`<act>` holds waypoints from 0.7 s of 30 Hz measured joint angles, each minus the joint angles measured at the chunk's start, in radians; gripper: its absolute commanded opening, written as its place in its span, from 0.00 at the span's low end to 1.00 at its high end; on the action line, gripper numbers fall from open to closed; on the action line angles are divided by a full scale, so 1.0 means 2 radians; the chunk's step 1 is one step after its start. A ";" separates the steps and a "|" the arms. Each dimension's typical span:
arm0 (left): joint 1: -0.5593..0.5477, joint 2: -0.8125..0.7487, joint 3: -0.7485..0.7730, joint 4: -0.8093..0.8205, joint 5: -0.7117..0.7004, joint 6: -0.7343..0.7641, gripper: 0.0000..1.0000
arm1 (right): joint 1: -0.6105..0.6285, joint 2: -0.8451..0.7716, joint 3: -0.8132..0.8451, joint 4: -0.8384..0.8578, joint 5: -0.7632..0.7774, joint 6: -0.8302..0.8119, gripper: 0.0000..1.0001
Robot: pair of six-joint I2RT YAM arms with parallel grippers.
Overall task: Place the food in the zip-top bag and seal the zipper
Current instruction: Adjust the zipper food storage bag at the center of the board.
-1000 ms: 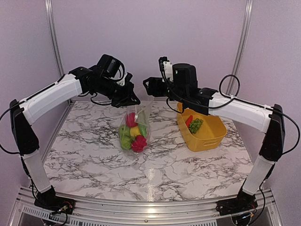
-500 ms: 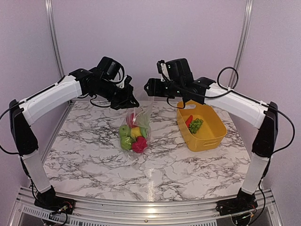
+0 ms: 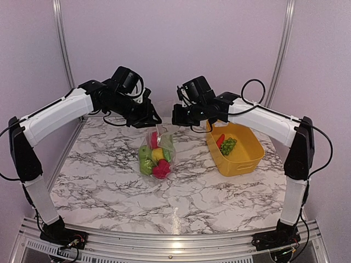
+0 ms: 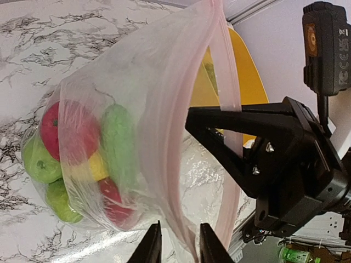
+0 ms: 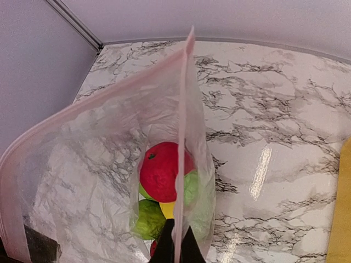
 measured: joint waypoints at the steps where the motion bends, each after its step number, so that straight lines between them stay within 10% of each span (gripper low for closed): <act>1: 0.000 -0.001 0.000 -0.002 -0.004 0.001 0.33 | 0.000 -0.001 0.001 -0.001 -0.004 0.002 0.00; 12: 0.000 -0.001 0.036 -0.040 -0.057 -0.001 0.00 | 0.004 -0.003 0.043 -0.020 -0.032 0.000 0.04; 21: 0.000 0.002 0.083 -0.081 -0.105 0.012 0.00 | -0.004 -0.010 0.064 -0.016 -0.060 -0.011 0.48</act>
